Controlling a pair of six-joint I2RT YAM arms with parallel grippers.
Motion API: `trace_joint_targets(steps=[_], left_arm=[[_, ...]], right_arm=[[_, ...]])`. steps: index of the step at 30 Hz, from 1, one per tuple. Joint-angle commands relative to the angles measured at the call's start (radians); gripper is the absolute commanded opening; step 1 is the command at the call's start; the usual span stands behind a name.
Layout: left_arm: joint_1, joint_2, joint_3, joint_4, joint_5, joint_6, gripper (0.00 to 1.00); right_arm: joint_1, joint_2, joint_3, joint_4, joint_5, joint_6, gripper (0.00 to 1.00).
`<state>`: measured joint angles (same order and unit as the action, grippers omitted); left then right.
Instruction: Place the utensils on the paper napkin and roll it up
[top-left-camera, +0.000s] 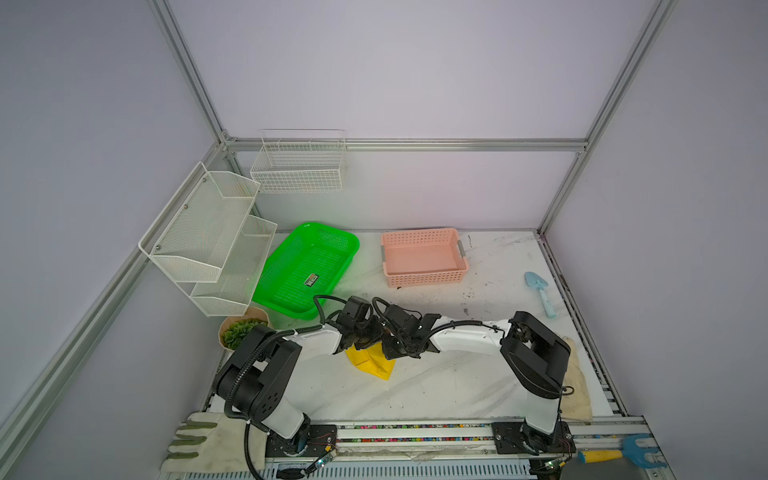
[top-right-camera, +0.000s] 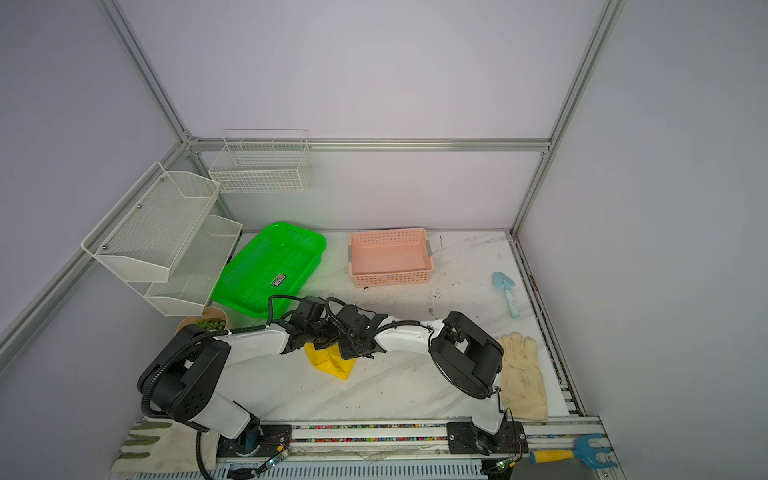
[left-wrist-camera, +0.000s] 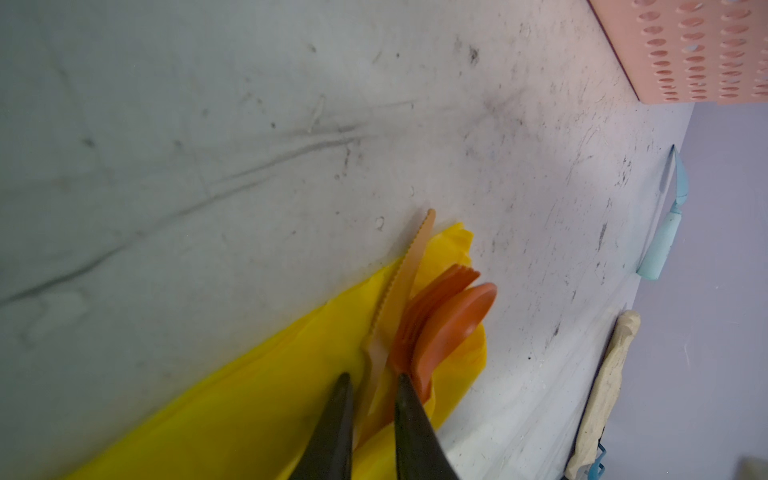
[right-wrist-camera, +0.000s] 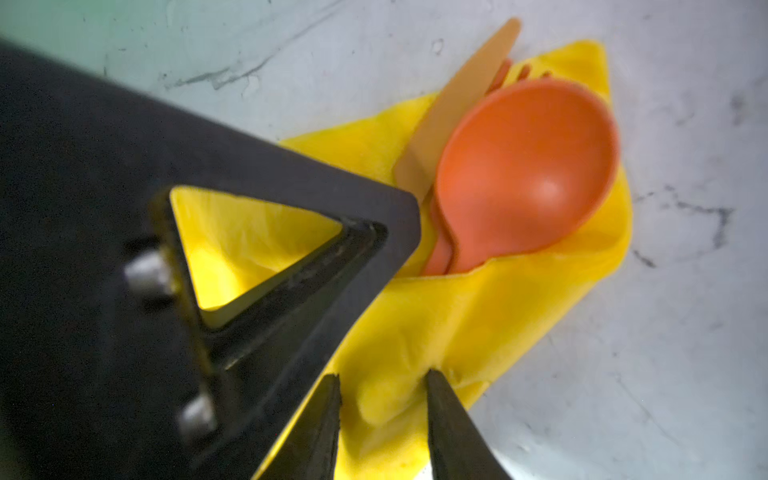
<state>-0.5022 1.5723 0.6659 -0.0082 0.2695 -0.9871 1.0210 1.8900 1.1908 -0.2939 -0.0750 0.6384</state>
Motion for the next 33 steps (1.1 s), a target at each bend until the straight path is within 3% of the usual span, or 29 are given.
trace_joint_targets(steps=[1, 15, 24, 33], left_arm=[[-0.015, -0.007, 0.071, 0.031, 0.028, -0.017, 0.19], [-0.002, -0.091, 0.021, 0.003, 0.024, -0.040, 0.20], [0.128, -0.274, 0.048, -0.162, 0.019, 0.026, 0.27], [0.211, -0.371, -0.013, -0.347, -0.090, 0.061, 0.27]], right_arm=[[-0.004, -0.039, -0.010, 0.016, -0.003, -0.005, 0.38], [-0.012, -0.029, -0.001, 0.015, 0.009, 0.007, 0.38], [-0.016, 0.017, 0.079, -0.059, 0.042, 0.040, 0.38], [-0.014, 0.082, 0.159, -0.148, 0.082, 0.006, 0.36]])
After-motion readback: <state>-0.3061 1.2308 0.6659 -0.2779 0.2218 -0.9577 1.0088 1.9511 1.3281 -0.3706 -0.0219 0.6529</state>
